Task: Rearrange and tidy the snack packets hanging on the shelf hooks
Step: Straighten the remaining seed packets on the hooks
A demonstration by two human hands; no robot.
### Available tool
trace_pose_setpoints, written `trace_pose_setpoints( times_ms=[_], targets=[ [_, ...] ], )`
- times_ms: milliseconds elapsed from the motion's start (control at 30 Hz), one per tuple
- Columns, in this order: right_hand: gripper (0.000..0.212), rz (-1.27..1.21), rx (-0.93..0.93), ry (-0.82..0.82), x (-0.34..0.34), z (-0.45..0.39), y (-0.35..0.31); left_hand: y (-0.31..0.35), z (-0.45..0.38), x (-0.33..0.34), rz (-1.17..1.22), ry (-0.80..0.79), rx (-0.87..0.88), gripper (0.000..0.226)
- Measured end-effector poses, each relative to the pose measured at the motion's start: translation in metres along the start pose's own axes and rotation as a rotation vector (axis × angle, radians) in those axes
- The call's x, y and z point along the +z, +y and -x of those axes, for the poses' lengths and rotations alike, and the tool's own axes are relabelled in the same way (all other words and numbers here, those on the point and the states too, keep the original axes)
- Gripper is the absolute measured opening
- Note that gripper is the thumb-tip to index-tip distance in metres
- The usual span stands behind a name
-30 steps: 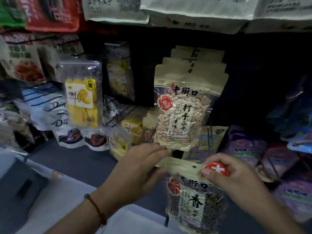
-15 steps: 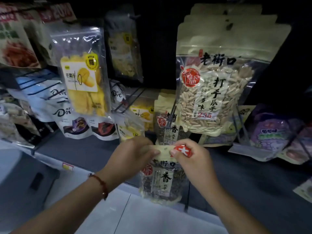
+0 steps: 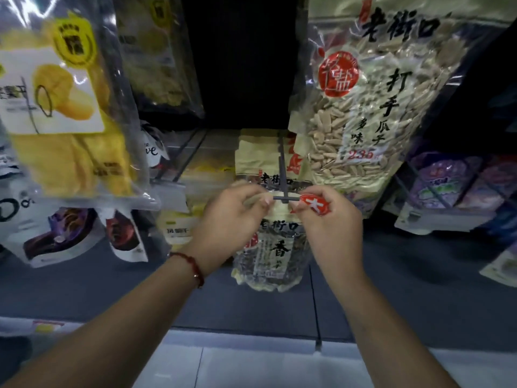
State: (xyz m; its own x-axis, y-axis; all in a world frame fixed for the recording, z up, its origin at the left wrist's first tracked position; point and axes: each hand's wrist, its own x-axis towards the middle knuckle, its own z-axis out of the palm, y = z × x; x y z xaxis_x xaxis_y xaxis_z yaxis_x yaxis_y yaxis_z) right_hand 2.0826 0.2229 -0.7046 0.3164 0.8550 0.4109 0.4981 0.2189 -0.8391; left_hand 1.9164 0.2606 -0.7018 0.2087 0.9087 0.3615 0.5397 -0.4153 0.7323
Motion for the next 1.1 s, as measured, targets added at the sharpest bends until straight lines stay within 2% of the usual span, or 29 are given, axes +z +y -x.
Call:
trace_pose_setpoints(
  times_ms=[167, 233, 367, 433, 500, 533, 567, 667, 767, 833, 900, 1000, 1100],
  targets=[
    [0.008, 0.146, -0.051, 0.010, 0.014, -0.013, 0.005, -0.012, -0.016, 0.013, -0.015, 0.093, -0.013, 0.018],
    [0.003, 0.173, -0.083, 0.013, 0.019, -0.020, 0.011, -0.010, -0.018, 0.014, -0.108, 0.134, 0.004, 0.022],
    [0.018, 0.184, -0.099, 0.006, 0.026, -0.024, 0.016, -0.014, -0.020, 0.013, -0.338, 0.197, 0.108, 0.026],
    [0.020, 0.122, -0.079, 0.008, 0.027, -0.023, 0.017, -0.015, -0.021, 0.012, -0.432, 0.215, 0.159, 0.024],
    [0.009, 0.050, -0.017, 0.011, 0.030, -0.020, 0.020, -0.016, -0.024, 0.013, -0.481, 0.222, 0.224, 0.023],
    [0.010, 0.048, 0.017, 0.018, 0.033, -0.018, 0.021, -0.017, -0.023, 0.012, -0.497, 0.232, 0.249, 0.024],
    [0.020, 0.090, 0.038, 0.023, 0.035, -0.014, 0.023, -0.016, -0.020, 0.010, -0.525, 0.235, 0.262, 0.026],
    [0.069, 0.215, 0.145, -0.023, 0.031, 0.007, 0.027, -0.013, 0.007, 0.006, -0.764, 0.147, 0.255, 0.057],
    [0.091, 0.222, 0.189, -0.154, 0.004, 0.029, 0.039, -0.007, 0.050, 0.012, -0.977, -0.048, 0.305, 0.082],
    [0.097, 0.371, 0.128, -0.295, -0.023, 0.040, 0.056, -0.002, 0.076, 0.025, -0.998, -0.226, 0.340, 0.098],
    [0.095, 0.580, 0.040, -0.433, -0.055, 0.045, 0.073, 0.007, 0.097, 0.044, -0.975, -0.357, 0.383, 0.097],
    [0.091, 0.791, -0.094, -0.517, -0.106, 0.049, 0.097, 0.027, 0.113, 0.083, -0.937, -0.409, 0.422, 0.078],
    [0.090, 0.845, -0.095, -0.541, -0.161, 0.056, 0.115, 0.056, 0.110, 0.135, -0.902, -0.420, 0.392, 0.079]
  ],
)
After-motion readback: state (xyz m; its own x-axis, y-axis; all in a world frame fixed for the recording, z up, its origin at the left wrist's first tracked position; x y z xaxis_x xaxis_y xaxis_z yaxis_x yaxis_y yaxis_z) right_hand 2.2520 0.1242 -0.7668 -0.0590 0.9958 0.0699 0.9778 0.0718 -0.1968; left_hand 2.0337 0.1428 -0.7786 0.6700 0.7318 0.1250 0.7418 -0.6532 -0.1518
